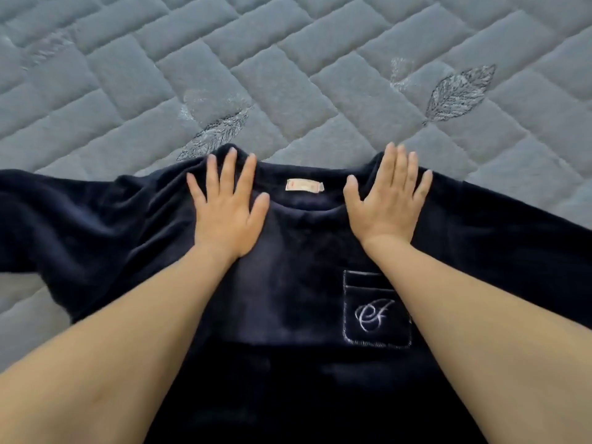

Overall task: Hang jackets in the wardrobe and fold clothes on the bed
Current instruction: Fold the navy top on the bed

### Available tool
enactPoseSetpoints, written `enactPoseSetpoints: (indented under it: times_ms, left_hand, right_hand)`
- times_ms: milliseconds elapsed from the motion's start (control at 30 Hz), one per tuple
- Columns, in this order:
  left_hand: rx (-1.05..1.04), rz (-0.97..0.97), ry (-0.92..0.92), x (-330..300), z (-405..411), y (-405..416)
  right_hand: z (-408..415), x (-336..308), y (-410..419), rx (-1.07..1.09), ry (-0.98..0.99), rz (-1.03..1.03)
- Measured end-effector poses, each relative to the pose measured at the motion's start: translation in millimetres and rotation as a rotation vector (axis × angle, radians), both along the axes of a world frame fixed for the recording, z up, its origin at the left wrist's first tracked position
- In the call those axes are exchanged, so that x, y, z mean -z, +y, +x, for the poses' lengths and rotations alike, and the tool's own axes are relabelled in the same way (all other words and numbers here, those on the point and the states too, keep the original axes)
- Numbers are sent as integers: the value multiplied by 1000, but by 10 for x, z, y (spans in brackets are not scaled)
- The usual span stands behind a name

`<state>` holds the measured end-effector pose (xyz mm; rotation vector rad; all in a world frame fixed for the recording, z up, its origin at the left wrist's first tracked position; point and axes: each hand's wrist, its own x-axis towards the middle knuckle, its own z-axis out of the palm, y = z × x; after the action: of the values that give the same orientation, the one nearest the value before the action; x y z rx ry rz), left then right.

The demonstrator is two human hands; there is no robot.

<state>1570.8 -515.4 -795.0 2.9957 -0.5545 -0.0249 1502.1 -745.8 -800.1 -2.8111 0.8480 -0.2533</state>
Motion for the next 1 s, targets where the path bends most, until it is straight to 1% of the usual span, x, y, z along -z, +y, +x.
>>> enactPoseSetpoints:
  times_ms: [100, 167, 233, 367, 533, 767, 900, 1000]
  left_hand:
    - [-42, -64, -56, -25, 449, -46]
    - [-98, -109, -78, -28, 626, -92]
    - [-132, -111, -76, -51, 740, -130]
    - [-97, -112, -62, -96, 933, -172]
    - [-92, -125, -76, -72, 985, -180]
    - [-129, -145, -41, -16, 1096, -203]
    - [-191, -120, -49, 27, 1263, -263]
    - [-168, -163, -23, 1, 1336, -270]
  right_hand:
    - [203, -9, -51, 43, -62, -13]
    - [252, 18, -60, 67, -88, -26]
    - [301, 31, -66, 77, -114, -41]
    - [371, 25, -98, 79, -124, -43]
    - [359, 2, -91, 83, -142, -48]
    - [367, 8, -89, 59, -164, -52]
    - [399, 59, -121, -16, -218, -97]
    - [382, 55, -86, 12, -275, -173]
